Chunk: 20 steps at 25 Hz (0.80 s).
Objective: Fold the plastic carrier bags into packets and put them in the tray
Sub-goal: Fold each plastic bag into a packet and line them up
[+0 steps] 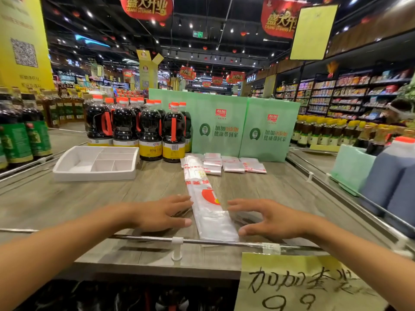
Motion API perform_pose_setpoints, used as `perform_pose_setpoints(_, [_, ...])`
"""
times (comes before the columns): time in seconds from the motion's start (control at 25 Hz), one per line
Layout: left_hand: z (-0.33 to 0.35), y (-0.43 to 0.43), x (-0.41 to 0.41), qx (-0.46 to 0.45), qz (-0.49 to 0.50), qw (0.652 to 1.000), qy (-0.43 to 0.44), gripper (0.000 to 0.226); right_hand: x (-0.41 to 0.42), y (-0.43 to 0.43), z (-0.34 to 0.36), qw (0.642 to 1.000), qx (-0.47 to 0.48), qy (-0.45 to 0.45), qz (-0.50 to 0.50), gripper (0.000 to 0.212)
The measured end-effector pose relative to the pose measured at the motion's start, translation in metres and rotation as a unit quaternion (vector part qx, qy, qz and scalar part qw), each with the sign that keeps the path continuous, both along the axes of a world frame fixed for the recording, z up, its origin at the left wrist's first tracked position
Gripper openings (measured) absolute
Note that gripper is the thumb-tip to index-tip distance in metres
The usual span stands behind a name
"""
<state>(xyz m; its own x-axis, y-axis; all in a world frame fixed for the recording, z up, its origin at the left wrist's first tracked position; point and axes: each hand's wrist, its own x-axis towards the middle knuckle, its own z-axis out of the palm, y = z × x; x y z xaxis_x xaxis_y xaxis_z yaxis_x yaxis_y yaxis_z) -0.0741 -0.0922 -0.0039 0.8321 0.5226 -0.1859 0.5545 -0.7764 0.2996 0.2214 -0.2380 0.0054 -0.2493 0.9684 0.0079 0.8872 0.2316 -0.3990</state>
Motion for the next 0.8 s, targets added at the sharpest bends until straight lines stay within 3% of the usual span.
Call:
perform_pose_setpoints(0.16, [-0.004, -0.007, -0.005, 0.002, -0.046, 0.999, -0.016, 0.067, 0.002, -0.005, -0.002, 0.999, -0.03, -0.013, 0.013, 0.07])
perform_pose_setpoints(0.44, [-0.011, 0.002, 0.003, 0.007, -0.052, 0.999, 0.016, 0.07, -0.003, 0.009, -0.014, 0.997, -0.025, -0.052, 0.052, 0.058])
perform_pose_setpoints(0.8, [-0.011, 0.002, 0.002, 0.024, -0.072, 0.996, -0.042, 0.069, -0.003, 0.015, -0.013, 0.996, -0.003, -0.075, 0.049, 0.062])
